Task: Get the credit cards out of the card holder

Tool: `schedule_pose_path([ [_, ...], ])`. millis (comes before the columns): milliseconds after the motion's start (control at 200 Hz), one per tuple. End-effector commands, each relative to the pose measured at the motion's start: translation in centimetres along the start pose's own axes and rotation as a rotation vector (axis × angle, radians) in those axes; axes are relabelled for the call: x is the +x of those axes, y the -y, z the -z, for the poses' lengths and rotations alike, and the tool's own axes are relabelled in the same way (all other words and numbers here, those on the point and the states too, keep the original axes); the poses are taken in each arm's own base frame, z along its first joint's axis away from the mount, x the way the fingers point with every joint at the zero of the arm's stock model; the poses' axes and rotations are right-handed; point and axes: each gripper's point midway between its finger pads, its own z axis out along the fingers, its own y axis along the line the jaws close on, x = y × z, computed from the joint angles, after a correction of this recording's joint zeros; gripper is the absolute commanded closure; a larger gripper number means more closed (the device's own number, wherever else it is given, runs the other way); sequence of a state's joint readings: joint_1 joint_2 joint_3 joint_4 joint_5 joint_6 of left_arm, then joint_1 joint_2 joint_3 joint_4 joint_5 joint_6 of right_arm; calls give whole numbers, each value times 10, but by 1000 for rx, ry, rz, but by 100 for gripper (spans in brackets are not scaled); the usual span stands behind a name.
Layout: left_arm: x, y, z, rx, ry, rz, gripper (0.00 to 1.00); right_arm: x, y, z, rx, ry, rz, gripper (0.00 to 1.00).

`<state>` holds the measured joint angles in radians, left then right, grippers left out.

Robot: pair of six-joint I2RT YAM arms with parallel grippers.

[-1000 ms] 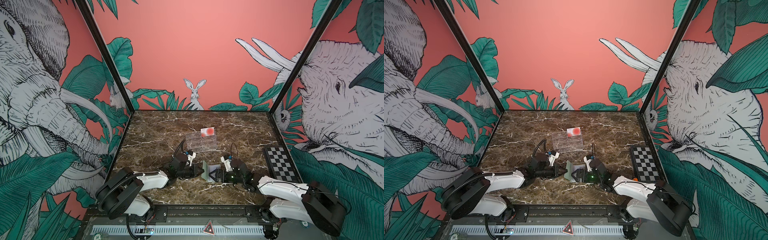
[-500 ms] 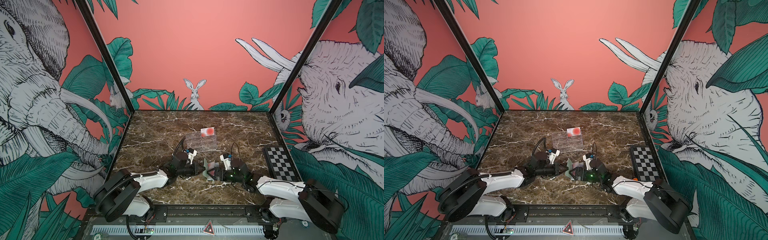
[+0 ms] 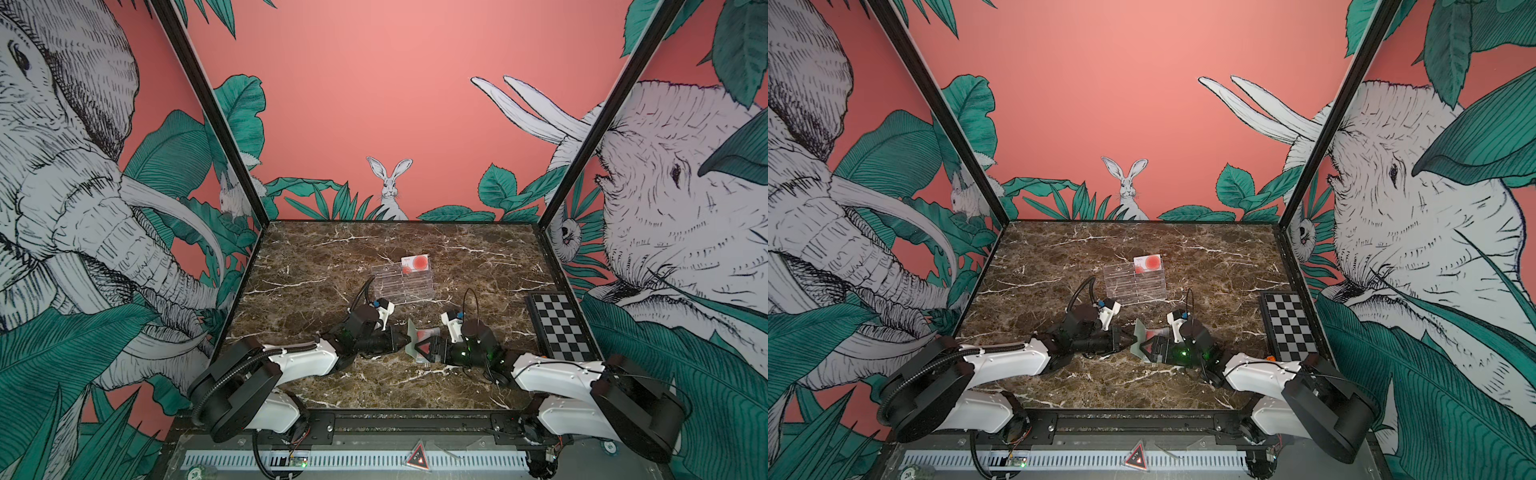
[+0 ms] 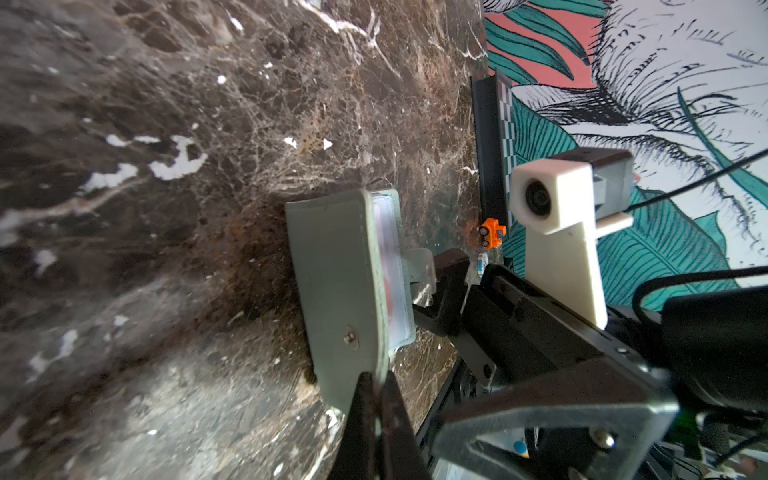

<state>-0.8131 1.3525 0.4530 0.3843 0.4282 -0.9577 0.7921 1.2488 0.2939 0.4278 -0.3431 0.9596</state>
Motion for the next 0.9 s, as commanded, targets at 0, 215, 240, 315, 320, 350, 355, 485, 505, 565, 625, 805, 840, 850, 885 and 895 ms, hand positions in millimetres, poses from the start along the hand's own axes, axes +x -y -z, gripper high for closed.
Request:
schedule_pose_path([
  [0,-1,-7,9,-63,19,-42,100,-1,8,3,32,29,-17,2],
  [215,5,-29,17,-147,21,-42,100,-2,28,13,132,70,-42,2],
  [240,5,-30,17,-148,23,-42,100,-2,33,16,156,81,-55,2],
  [315,8,-34,19,-162,22,-35,100,-7,34,24,163,126,-73,2],
  [320,8,-35,19,-164,22,-35,100,-8,33,25,163,130,-73,2],
  [350,9,-37,19,-176,22,-33,100,-10,32,28,165,142,-73,2],
  [355,9,-38,19,-178,22,-31,100,-10,32,29,166,144,-73,2],
  [485,11,-47,24,-222,30,-20,96,-18,27,46,185,184,-38,2],
  [505,11,-49,26,-233,34,-15,90,-18,27,49,190,190,-33,2],
  [565,10,-54,30,-258,48,-3,70,-20,30,56,197,218,-46,2],
  [625,10,-53,33,-266,57,5,56,-23,29,63,164,263,-70,2],
  [805,-1,-43,53,-298,113,0,40,-37,28,95,165,384,-48,2],
  [840,-5,-39,58,-295,131,-8,37,-38,28,101,178,391,-30,2],
  [850,-5,-38,60,-296,135,-9,36,-38,27,104,179,395,-26,2],
  [885,-8,-34,64,-292,151,-20,33,-40,25,110,184,404,-8,2],
  [895,-9,-32,66,-290,158,-23,32,-40,24,112,184,406,0,2],
])
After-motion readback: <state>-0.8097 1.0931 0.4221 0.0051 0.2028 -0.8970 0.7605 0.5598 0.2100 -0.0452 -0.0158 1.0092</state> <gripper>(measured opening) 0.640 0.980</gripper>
